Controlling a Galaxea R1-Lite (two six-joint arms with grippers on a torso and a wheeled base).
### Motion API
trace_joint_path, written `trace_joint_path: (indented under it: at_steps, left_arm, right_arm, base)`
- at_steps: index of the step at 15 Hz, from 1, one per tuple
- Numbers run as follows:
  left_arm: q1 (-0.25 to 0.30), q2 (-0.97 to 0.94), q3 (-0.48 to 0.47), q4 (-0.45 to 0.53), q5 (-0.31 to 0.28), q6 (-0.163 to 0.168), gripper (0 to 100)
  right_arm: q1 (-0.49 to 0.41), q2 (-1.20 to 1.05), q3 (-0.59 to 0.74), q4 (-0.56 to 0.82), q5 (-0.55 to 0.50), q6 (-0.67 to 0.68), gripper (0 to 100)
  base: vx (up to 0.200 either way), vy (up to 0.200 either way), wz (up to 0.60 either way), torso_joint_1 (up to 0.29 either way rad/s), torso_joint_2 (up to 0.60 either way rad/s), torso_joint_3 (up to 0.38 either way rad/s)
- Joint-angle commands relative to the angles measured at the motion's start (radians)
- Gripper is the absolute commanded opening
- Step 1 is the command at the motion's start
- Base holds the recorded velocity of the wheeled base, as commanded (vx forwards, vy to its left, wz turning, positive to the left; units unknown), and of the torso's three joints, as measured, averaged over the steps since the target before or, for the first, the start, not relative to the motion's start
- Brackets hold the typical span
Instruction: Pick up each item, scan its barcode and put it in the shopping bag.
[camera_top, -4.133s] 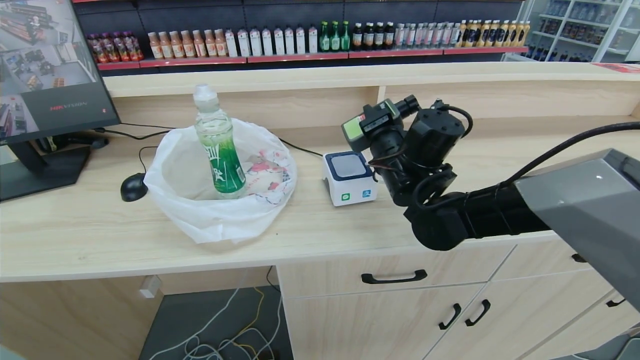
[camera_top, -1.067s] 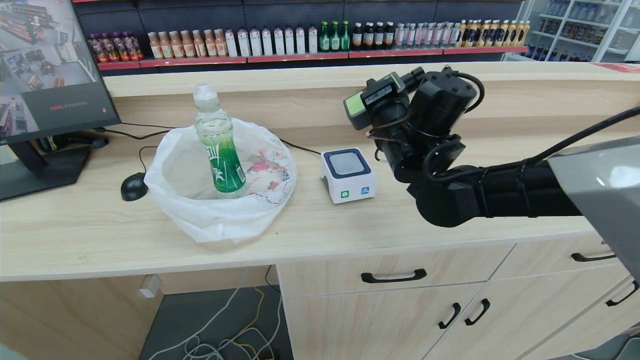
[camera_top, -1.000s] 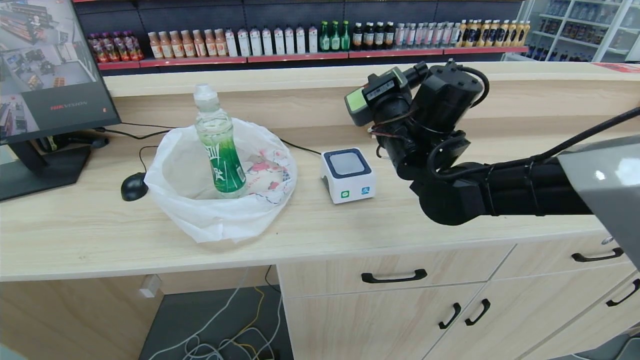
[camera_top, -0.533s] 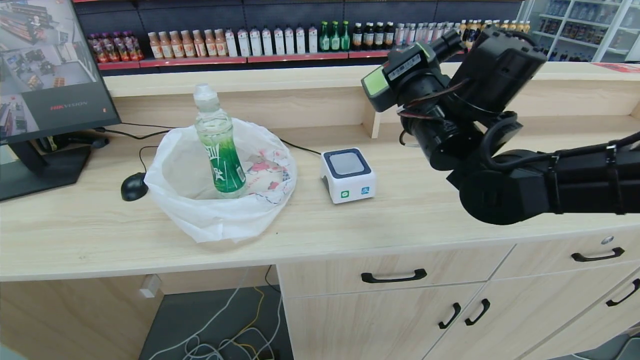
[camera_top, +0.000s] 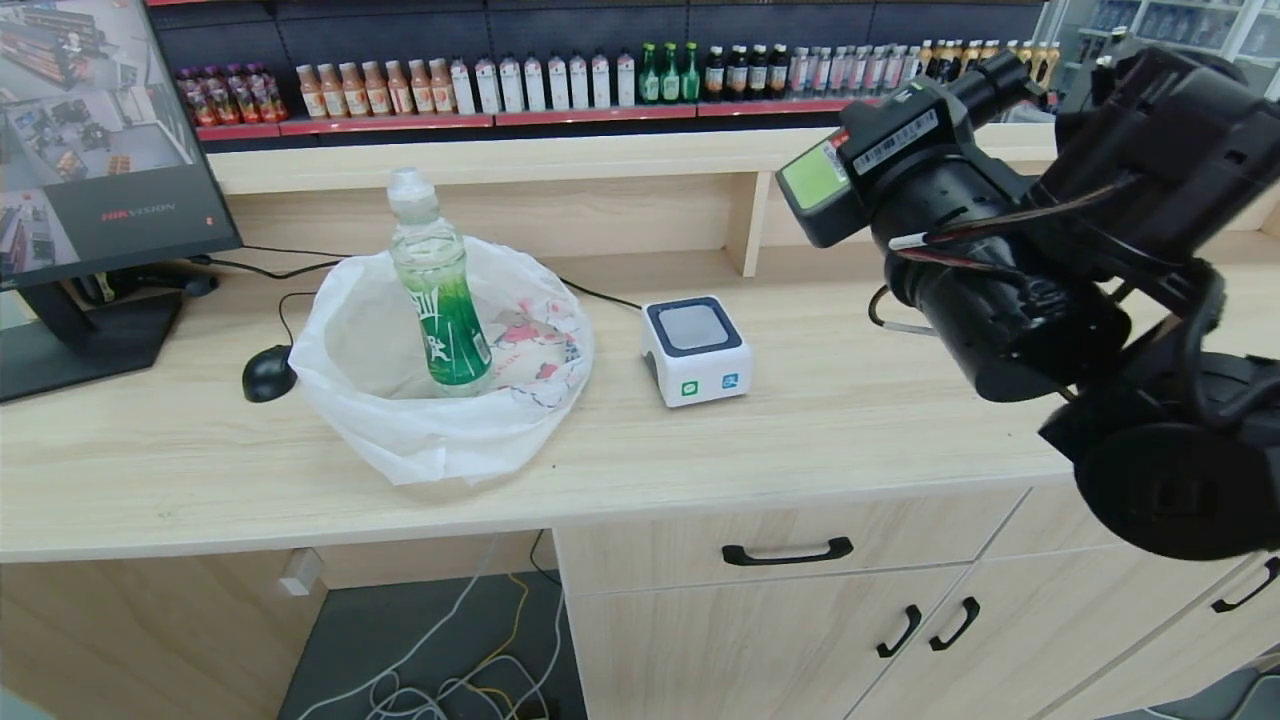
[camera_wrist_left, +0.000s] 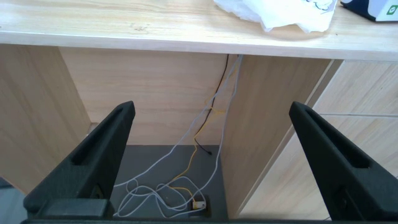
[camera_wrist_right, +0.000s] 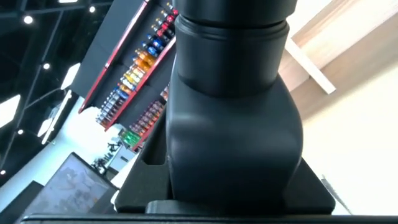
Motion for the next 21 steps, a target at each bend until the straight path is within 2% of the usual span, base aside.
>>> trace_joint_path:
  at_steps: [1,4,7,9,10,13,16,21]
  left_arm:
    - [0.0,0.0,0.0,0.0,0.0,0.0,100]
    - [0.0,0.0,0.0,0.0,0.0,0.0,100]
    - [0.0,0.0,0.0,0.0,0.0,0.0,100]
    - [0.0,0.0,0.0,0.0,0.0,0.0,100]
    - [0.0,0.0,0.0,0.0,0.0,0.0,100]
    - [0.0,0.0,0.0,0.0,0.0,0.0,100]
    - [0.0,0.0,0.0,0.0,0.0,0.0,100]
    - [0.0,0.0,0.0,0.0,0.0,0.0,100]
  right_arm:
    - [0.005,-0.084,0.067,-0.007,0.005,-0.027,0]
    - [0.005,-0.14,0.176,-0.076,0.074,-0.16,0]
    - [0.004,-0.163,0.392,-0.297,0.295,-0.438,0]
    - [0.001,-0.153,0.49,-0.388,0.407,-0.565,0]
    - [-0.001,-0.14,0.533,-0.426,0.427,-0.596,0]
    - [-0.007,-0.128,0.598,-0.46,0.429,-0.633,0]
    - [-0.015,-0.1,0.579,-0.46,0.469,-0.627,0]
    - [-0.143,-0.081,0.55,-0.487,0.472,-0.62,0]
  base:
    - [0.0,0.0,0.0,0.0,0.0,0.0]
    - [0.0,0.0,0.0,0.0,0.0,0.0]
    - [0.0,0.0,0.0,0.0,0.0,0.0]
    - [0.0,0.0,0.0,0.0,0.0,0.0]
    - [0.0,0.0,0.0,0.0,0.0,0.0]
    - [0.0,0.0,0.0,0.0,0.0,0.0]
    - [-0.2,0.0,0.0,0.004,0.0,-0.001]
    - [0.0,0.0,0.0,0.0,0.0,0.0]
